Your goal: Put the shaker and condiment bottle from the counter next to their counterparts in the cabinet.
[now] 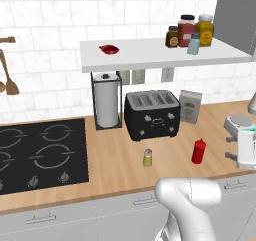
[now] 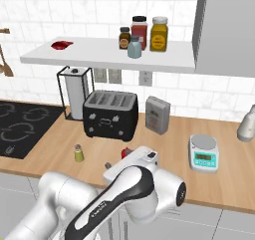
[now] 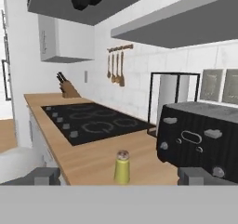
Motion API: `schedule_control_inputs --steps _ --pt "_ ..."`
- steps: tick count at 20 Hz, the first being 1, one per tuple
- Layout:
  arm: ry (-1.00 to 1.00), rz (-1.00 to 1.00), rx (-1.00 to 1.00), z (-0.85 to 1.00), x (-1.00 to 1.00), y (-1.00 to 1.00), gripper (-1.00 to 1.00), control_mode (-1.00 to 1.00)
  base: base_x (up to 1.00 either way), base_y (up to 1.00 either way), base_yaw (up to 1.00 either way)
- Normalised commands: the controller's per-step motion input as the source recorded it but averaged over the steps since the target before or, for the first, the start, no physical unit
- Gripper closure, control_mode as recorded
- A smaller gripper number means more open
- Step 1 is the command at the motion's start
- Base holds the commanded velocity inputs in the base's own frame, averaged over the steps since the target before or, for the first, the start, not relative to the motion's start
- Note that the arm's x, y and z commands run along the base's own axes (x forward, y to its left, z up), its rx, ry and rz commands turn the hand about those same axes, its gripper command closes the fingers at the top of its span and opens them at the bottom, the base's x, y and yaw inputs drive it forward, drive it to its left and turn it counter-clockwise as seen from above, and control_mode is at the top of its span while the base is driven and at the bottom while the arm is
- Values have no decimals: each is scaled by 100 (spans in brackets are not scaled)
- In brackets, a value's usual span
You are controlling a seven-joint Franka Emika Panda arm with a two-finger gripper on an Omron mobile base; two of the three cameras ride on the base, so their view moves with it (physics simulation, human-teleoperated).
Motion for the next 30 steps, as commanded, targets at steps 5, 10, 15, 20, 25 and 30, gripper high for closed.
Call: schedule_control_inputs --steps 5,10,15,20,25,30 --pt "0 0 0 -34 1 0 -100 -100 0 0 0" --pt "0 0 3 -24 13 -2 -100 -100 0 0 0" --pt "0 0 4 -17 23 0 -100 -100 0 0 0" --pt "0 0 3 -15 18 0 -100 -100 0 0 0" --pt "3 0 3 -16 29 -2 -100 -100 0 0 0" --pt "3 0 7 -19 29 -20 -100 -100 0 0 0"
